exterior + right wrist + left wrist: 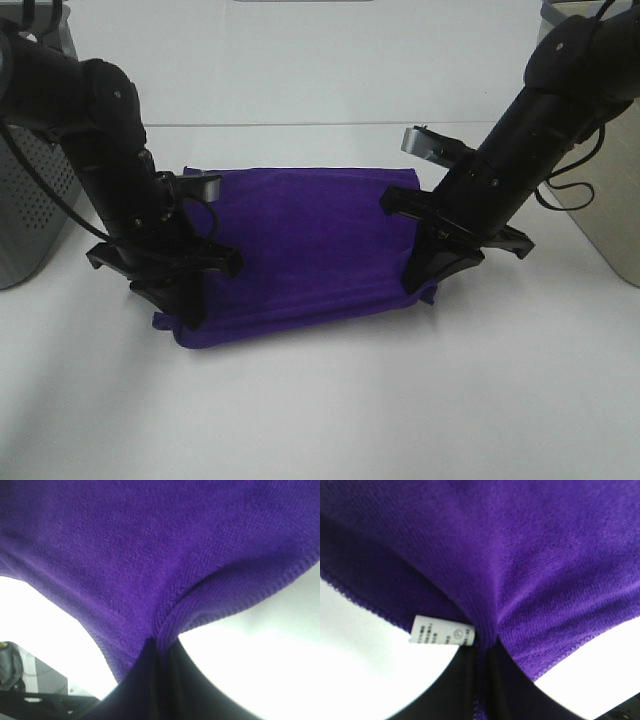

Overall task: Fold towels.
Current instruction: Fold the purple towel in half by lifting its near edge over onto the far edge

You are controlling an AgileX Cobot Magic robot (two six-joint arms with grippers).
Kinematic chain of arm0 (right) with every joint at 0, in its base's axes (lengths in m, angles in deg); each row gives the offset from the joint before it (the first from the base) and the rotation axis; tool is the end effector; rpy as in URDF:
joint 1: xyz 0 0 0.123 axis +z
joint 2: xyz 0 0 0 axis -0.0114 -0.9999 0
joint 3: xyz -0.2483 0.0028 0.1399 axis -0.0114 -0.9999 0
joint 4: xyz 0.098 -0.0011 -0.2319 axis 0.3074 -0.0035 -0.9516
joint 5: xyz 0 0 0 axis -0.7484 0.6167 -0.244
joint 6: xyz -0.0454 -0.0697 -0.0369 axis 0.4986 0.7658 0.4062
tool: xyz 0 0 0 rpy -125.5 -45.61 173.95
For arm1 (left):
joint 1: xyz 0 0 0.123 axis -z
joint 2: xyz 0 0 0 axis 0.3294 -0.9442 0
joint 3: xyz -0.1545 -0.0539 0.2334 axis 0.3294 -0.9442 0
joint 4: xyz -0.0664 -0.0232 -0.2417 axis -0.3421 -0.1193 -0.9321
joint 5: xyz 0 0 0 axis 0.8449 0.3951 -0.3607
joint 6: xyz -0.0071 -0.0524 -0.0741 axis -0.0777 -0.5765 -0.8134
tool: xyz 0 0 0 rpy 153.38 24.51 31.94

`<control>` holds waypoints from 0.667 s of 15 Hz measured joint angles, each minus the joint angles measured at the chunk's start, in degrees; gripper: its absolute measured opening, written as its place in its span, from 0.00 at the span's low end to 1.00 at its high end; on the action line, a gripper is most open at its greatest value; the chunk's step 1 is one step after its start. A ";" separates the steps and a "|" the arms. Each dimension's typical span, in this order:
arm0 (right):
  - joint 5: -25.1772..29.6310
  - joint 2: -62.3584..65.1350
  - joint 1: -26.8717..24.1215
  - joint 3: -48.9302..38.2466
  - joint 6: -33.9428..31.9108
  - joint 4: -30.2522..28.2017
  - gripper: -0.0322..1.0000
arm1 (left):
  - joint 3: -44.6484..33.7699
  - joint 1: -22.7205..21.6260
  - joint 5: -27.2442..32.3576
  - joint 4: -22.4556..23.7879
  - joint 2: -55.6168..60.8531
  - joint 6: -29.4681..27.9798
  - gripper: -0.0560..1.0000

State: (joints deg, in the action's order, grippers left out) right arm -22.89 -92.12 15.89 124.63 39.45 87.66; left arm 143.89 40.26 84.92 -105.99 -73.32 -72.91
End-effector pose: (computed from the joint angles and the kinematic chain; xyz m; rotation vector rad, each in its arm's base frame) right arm 0.3361 0.1352 0.1425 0.2501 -2.9965 -0.7361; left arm 0.3429 -0.1605 0.1131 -0.4575 -2.9765 0.4300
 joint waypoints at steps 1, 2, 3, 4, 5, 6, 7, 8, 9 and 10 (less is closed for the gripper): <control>-0.57 1.26 0.00 0.06 -0.17 -0.23 0.06 | 0.00 0.00 -0.29 0.29 1.38 0.00 0.06; -1.03 1.72 0.00 0.57 -0.17 -0.40 0.06 | 0.00 0.00 -1.09 0.86 2.29 0.00 0.06; -2.23 1.72 0.00 2.01 -0.17 -0.80 0.06 | 1.03 0.00 -2.18 1.89 2.86 -0.29 0.06; -2.23 1.72 0.00 2.01 -0.17 -0.80 0.06 | 1.03 0.00 -2.18 1.89 2.86 -0.29 0.06; -3.61 1.72 0.00 3.32 -0.17 -1.49 0.06 | 2.35 0.00 -3.09 2.75 3.04 -0.57 0.06; -6.07 1.72 0.00 6.36 -0.17 -3.44 0.06 | 5.67 -0.17 -5.21 4.13 3.04 -0.92 0.06; -7.16 1.66 0.00 8.19 -0.46 -4.87 0.06 | 7.51 -0.69 -5.96 4.30 2.98 -0.97 0.06; -7.16 1.66 0.00 8.19 -0.46 -4.87 0.06 | 7.51 -0.69 -5.96 4.30 2.98 -0.97 0.06; -9.22 0.69 0.00 12.09 -0.92 -6.30 0.06 | 10.37 -2.12 -8.42 4.01 2.64 -1.26 0.06; -9.63 -0.52 0.00 14.15 -0.97 -6.65 0.06 | 11.92 -2.75 -9.05 4.01 2.12 -1.32 0.06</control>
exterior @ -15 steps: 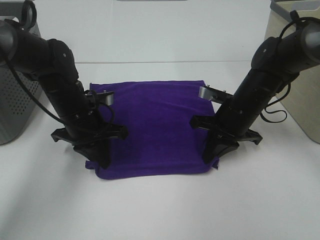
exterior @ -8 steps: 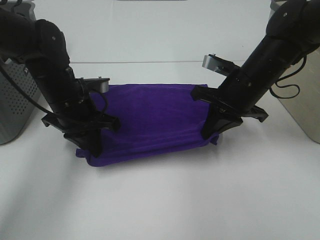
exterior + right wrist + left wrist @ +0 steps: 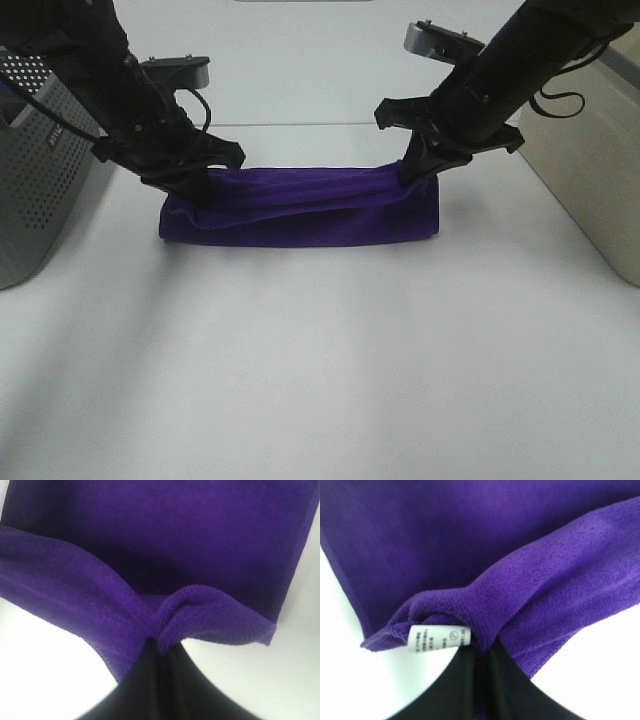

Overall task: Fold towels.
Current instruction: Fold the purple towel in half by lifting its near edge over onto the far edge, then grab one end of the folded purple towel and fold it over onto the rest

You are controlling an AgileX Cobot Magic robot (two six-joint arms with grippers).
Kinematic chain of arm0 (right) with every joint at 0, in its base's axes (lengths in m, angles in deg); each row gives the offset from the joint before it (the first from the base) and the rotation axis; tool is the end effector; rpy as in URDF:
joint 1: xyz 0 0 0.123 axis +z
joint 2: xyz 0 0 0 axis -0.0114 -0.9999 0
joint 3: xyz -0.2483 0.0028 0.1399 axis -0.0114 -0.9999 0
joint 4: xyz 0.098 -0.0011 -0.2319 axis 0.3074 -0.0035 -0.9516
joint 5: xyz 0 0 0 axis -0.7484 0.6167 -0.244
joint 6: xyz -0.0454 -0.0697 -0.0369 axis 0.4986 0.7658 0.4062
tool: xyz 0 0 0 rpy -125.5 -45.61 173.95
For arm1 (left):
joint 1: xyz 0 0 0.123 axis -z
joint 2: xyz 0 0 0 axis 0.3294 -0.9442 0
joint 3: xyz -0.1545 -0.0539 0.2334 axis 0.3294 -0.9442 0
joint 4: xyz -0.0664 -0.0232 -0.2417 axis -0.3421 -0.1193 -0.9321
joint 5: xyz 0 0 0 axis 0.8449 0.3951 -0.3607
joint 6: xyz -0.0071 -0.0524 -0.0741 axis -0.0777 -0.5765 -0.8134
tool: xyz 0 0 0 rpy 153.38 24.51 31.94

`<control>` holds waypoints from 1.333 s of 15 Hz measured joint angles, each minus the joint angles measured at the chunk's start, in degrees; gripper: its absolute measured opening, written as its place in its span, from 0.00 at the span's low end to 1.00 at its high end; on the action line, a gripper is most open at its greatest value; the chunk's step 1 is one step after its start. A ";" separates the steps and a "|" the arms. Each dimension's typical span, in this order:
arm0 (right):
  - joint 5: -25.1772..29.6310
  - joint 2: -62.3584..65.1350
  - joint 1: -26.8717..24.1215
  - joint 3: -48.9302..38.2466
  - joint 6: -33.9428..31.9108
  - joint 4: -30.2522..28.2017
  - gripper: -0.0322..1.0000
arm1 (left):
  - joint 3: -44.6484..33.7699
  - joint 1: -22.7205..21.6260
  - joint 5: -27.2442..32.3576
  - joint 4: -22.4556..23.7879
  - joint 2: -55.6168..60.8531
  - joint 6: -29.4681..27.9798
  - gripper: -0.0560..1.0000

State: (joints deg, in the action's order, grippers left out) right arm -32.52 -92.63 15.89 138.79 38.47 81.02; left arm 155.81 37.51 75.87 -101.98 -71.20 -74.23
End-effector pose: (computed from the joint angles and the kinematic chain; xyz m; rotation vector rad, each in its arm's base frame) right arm 0.3983 0.1397 0.1962 -0.3197 2.7226 0.5640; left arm 0.4051 -0.1539 0.1768 0.4014 2.7819 -0.3894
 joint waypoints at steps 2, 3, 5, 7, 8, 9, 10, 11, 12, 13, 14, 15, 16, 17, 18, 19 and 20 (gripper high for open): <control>-0.74 -3.32 0.00 4.81 -0.06 -1.03 0.06 | 2.69 -0.52 -1.43 0.29 -1.55 0.00 0.06; -0.80 -5.33 0.00 7.10 -0.06 -1.43 0.06 | 3.95 -0.63 -2.52 0.57 -2.86 0.00 0.06; -1.03 -8.88 0.00 11.92 -0.06 -2.23 0.06 | 6.82 -0.63 -5.10 1.09 -5.84 0.00 0.06; -1.83 -12.26 -0.06 15.36 -0.06 -3.38 0.06 | 10.71 -0.63 -6.76 1.55 -9.05 0.00 0.06; -2.41 -13.52 -0.06 16.56 -0.06 -4.30 0.06 | 12.72 -0.63 -7.05 1.66 -10.54 0.00 0.06; -2.64 -14.61 -0.06 17.70 -0.23 -5.27 0.06 | 14.90 -0.63 -7.10 2.01 -12.20 0.00 0.06; -3.15 -15.41 -0.06 18.39 -0.74 -5.90 0.06 | 16.67 -0.63 -7.10 2.06 -13.58 0.00 0.06; -4.01 -15.93 -0.06 18.62 -1.20 -6.13 0.06 | 17.76 -0.63 -7.10 2.12 -14.61 0.00 0.06; -4.64 -16.33 -0.06 18.62 -1.26 -6.25 0.06 | 18.74 -0.63 -7.10 2.29 -15.70 0.00 0.06; -5.33 -16.50 -0.06 18.62 -1.26 -6.47 0.07 | 19.31 -0.63 -7.10 2.86 -16.21 0.06 0.07; -5.44 -16.50 -0.06 18.62 -1.26 -6.82 0.09 | 19.37 -0.63 -7.28 3.72 -16.27 0.06 0.08; -6.19 -16.50 -0.06 18.62 -1.26 -6.82 0.13 | 19.37 -0.86 -7.56 4.24 -16.27 0.06 0.11; -6.93 -16.50 -0.06 18.62 -1.26 -6.88 0.20 | 19.48 -1.32 -8.02 4.47 -16.27 0.06 0.16; -7.16 -16.50 -0.06 18.62 -1.32 -7.22 0.28 | 19.48 -2.01 -8.31 4.58 -16.27 0.06 0.22; -7.79 -16.50 -0.06 18.62 -1.38 -7.28 0.36 | 19.48 -2.64 -8.31 4.53 -16.27 0.00 0.31; -8.08 -16.50 -0.06 18.62 -1.66 -7.33 0.45 | 19.54 -3.27 -8.37 4.41 -16.27 0.00 0.42; -8.08 -16.50 -0.06 18.62 -2.18 -7.56 0.51 | 19.54 -3.55 -8.37 4.13 -16.27 0.00 0.54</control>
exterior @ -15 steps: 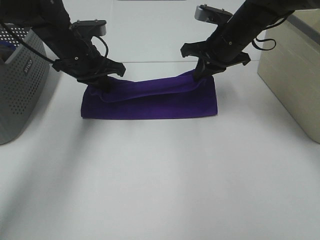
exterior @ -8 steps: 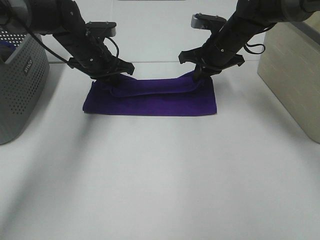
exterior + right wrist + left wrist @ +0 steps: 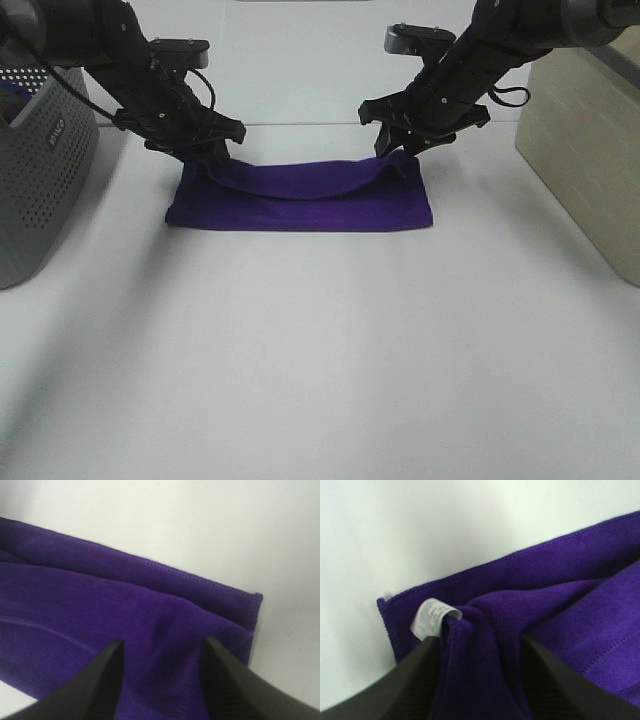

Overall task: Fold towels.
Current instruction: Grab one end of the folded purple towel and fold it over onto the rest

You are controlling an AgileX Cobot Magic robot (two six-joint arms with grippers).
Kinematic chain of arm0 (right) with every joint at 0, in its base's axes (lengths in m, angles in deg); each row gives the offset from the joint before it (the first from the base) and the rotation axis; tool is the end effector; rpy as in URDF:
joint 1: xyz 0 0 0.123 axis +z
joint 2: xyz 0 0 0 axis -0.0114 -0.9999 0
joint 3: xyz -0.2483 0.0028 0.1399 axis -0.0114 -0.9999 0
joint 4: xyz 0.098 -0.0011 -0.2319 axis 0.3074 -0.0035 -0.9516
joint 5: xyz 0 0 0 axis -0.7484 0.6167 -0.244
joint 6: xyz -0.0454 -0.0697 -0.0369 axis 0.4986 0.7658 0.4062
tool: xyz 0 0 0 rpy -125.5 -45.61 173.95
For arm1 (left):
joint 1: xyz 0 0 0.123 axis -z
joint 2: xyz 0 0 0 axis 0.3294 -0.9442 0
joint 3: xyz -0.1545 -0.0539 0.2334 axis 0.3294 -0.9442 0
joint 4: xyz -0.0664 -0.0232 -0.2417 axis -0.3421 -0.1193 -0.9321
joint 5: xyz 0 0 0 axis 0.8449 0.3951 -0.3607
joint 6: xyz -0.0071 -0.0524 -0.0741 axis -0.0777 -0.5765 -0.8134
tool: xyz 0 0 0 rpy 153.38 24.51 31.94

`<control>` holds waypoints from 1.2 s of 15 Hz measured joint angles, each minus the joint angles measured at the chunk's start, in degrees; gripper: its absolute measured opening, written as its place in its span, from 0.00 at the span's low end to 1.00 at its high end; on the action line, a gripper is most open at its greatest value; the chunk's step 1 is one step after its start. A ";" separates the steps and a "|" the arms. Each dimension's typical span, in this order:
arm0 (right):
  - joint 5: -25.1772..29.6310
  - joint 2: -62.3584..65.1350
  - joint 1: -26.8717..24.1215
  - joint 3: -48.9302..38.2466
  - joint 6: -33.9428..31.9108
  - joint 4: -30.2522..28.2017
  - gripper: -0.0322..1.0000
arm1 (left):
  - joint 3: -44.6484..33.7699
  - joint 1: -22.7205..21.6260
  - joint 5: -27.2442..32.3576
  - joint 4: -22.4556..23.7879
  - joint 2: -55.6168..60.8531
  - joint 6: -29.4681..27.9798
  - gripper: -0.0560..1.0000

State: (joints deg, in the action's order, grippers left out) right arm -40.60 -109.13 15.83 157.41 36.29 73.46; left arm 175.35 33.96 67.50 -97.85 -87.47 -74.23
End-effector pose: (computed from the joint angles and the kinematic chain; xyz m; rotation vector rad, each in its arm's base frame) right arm 0.4769 0.1490 0.1553 -0.3312 2.5734 0.3945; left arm 0.4917 -0.1420 0.1404 0.3336 2.5862 -0.2830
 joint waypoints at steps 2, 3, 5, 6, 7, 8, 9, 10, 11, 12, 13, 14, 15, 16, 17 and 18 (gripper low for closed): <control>0.11 0.00 0.00 0.00 -1.72 -1.72 0.57 | 0.11 0.00 1.26 0.06 0.00 0.00 0.68; 0.57 0.00 0.00 0.00 -2.35 -2.81 0.58 | 0.11 0.00 2.52 0.86 0.00 0.00 0.70; 2.29 0.00 0.00 0.00 -3.61 -4.76 0.59 | 0.46 0.00 6.53 2.69 0.00 0.00 0.72; 3.50 0.00 0.00 0.00 -3.84 -5.56 0.59 | 1.32 0.00 8.77 3.38 0.00 0.00 0.72; 4.98 0.06 0.00 0.00 -3.90 -5.73 0.59 | 2.41 0.00 11.00 3.55 0.00 0.00 0.72; 6.82 0.23 0.00 0.00 -3.90 -5.73 0.59 | 3.90 0.00 13.41 3.61 0.00 0.00 0.72; 9.00 0.97 0.00 0.00 -3.90 -5.90 0.59 | 5.61 -0.23 16.04 3.67 0.00 0.00 0.72; 11.63 2.29 0.00 0.00 -3.90 -5.90 0.59 | 6.70 -0.63 17.93 3.38 0.00 0.00 0.72; 14.55 3.61 0.00 0.06 -3.95 -5.96 0.59 | 7.16 -1.60 19.37 2.29 0.06 0.00 0.72; 17.76 4.70 0.00 0.29 -4.41 -6.19 0.59 | 7.16 -3.44 20.68 0.63 0.06 0.00 0.72; 20.34 5.90 0.00 0.52 -5.16 -6.70 0.59 | 7.33 -6.42 22.40 -3.55 -0.23 1.60 0.72; 21.20 6.47 0.00 0.52 -5.39 -6.93 0.59 | 7.68 -8.14 23.03 -6.70 -0.80 3.32 0.72; 21.72 6.82 0.00 0.52 -5.39 -7.16 0.59 | 7.68 -9.45 23.78 -10.20 -1.78 5.16 0.72; 22.17 7.16 0.00 0.52 -5.44 -7.16 0.59 | 7.68 -9.97 24.35 -12.43 -2.75 7.39 0.72; 22.17 7.16 0.00 0.52 -5.44 -7.16 0.59 | 7.68 -9.97 24.35 -12.43 -2.75 7.39 0.72; 22.29 7.28 0.00 0.52 -5.44 -7.16 0.59 | 7.68 -9.97 23.95 -12.66 -3.38 9.05 0.72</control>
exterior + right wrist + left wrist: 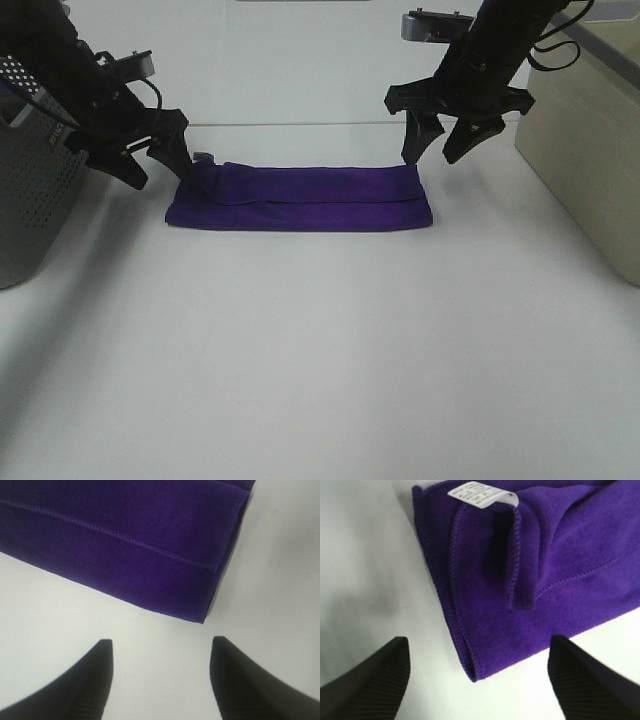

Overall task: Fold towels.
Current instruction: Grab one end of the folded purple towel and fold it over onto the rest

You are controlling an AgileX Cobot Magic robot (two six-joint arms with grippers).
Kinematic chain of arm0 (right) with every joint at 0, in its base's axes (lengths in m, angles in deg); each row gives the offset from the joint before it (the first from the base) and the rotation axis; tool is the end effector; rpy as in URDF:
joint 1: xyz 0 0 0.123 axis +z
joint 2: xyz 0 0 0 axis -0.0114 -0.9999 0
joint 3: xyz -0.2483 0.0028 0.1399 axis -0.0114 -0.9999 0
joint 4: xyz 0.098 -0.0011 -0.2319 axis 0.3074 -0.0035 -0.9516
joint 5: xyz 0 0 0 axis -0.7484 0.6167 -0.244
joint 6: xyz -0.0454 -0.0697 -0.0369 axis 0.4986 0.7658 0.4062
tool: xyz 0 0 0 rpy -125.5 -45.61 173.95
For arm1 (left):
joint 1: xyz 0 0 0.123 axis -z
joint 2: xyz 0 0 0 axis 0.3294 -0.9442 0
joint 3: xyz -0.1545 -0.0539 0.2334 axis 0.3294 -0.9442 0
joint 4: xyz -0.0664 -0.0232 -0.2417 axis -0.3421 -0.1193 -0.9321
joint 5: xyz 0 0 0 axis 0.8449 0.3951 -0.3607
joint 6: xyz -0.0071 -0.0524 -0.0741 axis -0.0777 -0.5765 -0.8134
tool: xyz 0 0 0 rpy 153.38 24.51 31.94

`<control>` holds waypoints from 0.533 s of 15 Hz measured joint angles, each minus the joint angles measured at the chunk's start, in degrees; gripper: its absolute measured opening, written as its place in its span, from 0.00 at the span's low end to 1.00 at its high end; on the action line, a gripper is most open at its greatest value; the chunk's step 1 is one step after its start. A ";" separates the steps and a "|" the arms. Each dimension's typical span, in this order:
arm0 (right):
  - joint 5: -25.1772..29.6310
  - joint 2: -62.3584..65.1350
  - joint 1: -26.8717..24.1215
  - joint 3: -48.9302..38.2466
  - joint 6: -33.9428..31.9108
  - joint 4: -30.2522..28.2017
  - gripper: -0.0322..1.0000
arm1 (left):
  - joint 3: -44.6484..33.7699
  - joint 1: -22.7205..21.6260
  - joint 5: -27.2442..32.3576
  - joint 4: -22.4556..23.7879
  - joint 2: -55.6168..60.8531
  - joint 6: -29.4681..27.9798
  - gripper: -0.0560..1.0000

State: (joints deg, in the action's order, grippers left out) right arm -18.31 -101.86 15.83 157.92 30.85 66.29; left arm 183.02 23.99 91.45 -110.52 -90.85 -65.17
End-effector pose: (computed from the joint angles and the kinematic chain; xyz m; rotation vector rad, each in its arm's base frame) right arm 0.4397 0.1383 0.2037 -0.4301 2.8274 0.3426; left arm 0.4951 -0.0759 0.1401 0.2846 2.8420 -0.5648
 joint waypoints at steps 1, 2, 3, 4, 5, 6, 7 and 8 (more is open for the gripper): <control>0.00 0.00 0.00 0.00 -0.11 0.00 0.59 | 0.00 0.00 -0.92 0.00 -0.11 0.23 0.72; 0.00 0.00 0.00 0.00 -0.34 -0.06 0.59 | 0.00 0.00 -1.49 -0.40 -0.11 -1.15 0.72; 0.00 0.00 0.00 0.00 -0.92 -0.06 0.59 | 0.00 0.00 -1.78 -0.97 -0.11 -2.12 0.72; 0.00 0.00 0.00 0.00 -1.03 -0.11 0.59 | 0.00 0.00 -1.78 -1.66 -0.17 -2.81 0.72; 0.00 0.00 0.00 0.00 -1.03 -0.17 0.60 | 0.00 0.00 -1.83 -2.98 -0.40 -3.09 0.72; 0.00 0.00 0.00 0.00 -1.15 -0.17 0.60 | 0.00 -0.17 -1.78 -4.18 -0.69 -3.09 0.72; 0.00 0.00 0.00 0.00 -1.15 -0.23 0.60 | 0.63 -0.34 -1.60 -5.61 -2.52 -3.09 0.72; 0.00 0.00 0.00 0.00 -1.15 -0.23 0.60 | 1.66 -0.34 -1.55 -5.79 -3.90 -3.09 0.72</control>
State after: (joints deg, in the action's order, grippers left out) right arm -18.31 -101.86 15.83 157.92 29.70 66.06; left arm 184.69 23.64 89.91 -116.30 -94.74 -68.27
